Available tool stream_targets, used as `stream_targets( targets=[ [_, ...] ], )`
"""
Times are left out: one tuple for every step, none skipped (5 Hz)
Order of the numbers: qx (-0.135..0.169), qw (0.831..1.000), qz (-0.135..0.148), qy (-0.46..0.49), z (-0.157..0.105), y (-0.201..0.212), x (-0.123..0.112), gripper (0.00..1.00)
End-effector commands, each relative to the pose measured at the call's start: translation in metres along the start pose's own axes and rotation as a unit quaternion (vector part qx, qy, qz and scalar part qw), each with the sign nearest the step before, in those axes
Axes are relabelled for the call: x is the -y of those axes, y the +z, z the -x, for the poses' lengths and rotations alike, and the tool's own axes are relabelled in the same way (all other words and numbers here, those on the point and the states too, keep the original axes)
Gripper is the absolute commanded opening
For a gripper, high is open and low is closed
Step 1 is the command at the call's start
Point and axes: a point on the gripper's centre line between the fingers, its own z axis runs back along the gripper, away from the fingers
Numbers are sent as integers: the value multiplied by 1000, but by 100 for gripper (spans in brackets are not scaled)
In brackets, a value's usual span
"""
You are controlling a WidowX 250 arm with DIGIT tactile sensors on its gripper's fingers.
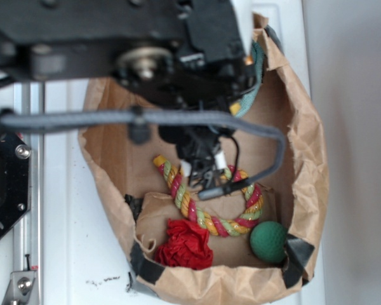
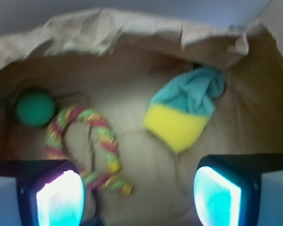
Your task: Grab the green sponge.
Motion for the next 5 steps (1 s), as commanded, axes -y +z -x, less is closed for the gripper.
stream_targets(
  targets=[
    [61,998,-4,-8,-17,3,0,100],
    [86,996,-8,-11,-19,-6,-2,100],
    [106,993,-22,-57,-17,-12,5,100],
    [124,983,-43,-131,-13,-22,15,100],
    [100,983,-57,-142,-13,-22,19,100]
  ],
)
